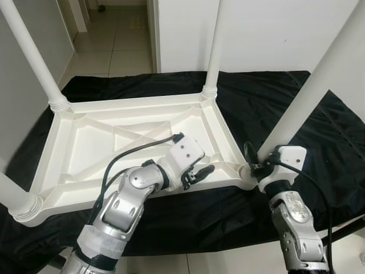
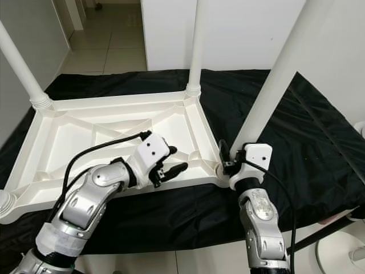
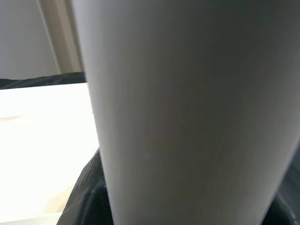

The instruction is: Building children table

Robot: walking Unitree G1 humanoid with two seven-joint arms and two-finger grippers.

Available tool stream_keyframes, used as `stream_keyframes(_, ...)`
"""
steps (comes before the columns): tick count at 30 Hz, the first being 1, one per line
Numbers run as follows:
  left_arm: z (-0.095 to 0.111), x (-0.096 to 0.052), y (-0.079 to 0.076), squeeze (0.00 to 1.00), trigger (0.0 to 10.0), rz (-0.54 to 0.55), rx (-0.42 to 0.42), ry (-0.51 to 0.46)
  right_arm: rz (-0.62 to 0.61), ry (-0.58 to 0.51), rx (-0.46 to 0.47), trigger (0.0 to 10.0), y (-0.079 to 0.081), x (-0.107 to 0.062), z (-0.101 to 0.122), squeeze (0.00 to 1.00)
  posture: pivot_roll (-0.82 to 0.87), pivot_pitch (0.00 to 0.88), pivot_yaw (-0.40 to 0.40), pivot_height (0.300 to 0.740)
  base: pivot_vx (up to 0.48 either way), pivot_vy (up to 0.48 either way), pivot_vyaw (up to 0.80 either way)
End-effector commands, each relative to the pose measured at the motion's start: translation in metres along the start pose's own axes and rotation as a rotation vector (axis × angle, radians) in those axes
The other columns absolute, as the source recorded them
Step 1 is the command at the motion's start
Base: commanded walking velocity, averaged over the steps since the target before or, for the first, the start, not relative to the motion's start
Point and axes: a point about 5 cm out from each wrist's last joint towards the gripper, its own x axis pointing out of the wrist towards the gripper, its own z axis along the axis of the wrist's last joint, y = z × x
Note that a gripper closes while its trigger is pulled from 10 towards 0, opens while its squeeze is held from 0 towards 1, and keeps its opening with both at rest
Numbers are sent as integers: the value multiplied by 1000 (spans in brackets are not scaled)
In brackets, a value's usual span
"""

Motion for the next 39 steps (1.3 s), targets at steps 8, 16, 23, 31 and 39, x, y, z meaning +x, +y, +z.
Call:
stream_keyframes(8,-1,-4,-3,0,10000,-36,11,20,28,72,-27,10000,-11,10,-19,0,-58,23,28,740,0,0,0)
stream_keyframes(16,1,-3,-1,0,10000,-32,16,21,122,78,-56,10000,2,19,-23,0,-58,33,29,740,0,0,0)
stream_keyframes(23,3,-5,2,0,10000,-15,14,19,284,108,-99,10000,19,7,-27,0,-51,40,23,740,0,0,0)
stream_keyframes(31,4,-6,3,0,10000,-6,13,16,296,137,-119,10000,7,-6,-32,0,-58,43,21,740,0,0,0)
stream_keyframes(39,6,-5,4,0,10000,-9,15,9,270,149,-126,10000,-2,-4,-35,0,-65,44,29,740,0,0,0)
